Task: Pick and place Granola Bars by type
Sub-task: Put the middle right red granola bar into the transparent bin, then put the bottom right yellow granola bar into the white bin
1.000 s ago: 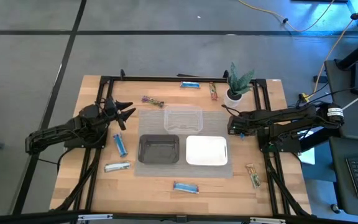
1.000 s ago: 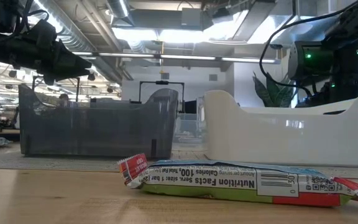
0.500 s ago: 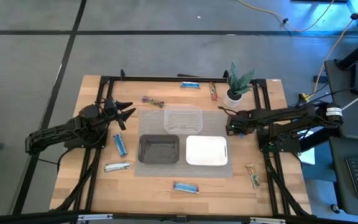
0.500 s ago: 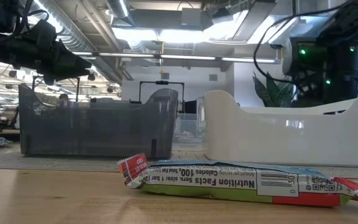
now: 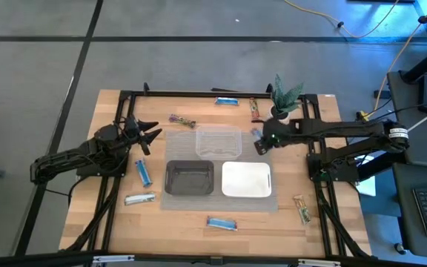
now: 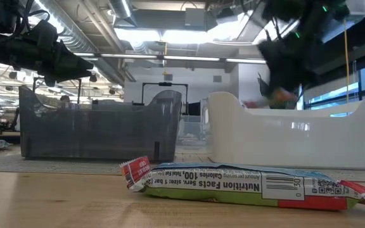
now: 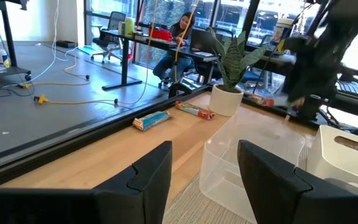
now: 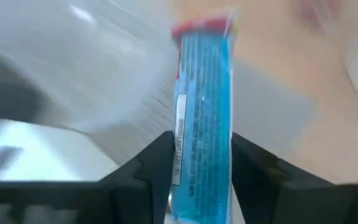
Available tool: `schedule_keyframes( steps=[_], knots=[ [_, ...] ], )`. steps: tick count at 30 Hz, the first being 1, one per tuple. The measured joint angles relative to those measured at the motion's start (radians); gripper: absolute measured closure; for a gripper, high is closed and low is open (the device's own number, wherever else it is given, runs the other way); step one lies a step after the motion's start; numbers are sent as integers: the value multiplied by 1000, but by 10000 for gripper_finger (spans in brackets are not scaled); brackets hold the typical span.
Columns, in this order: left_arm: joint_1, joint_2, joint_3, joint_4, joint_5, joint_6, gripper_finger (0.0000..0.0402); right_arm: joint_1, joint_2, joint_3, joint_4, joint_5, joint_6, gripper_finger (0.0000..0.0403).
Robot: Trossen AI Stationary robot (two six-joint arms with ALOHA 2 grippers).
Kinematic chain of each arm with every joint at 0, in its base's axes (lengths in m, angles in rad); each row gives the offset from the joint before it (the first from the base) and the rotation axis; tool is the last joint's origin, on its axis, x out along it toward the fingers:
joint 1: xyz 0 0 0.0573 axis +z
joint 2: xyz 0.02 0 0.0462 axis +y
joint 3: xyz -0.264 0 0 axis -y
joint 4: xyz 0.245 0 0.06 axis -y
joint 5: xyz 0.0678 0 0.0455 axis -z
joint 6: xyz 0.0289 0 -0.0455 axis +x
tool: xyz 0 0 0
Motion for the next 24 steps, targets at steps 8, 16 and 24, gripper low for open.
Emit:
schedule_keyframes(
  steps=[8,16,24],
  knots=[
    [0,0,0,0,0,0,226,0,10,139,251,1,-347,255],
    [0,0,0,0,0,0,227,0,195,144,433,-42,-453,254],
    [0,0,0,0,0,0,228,0,298,144,508,-63,-470,254]
  ],
)
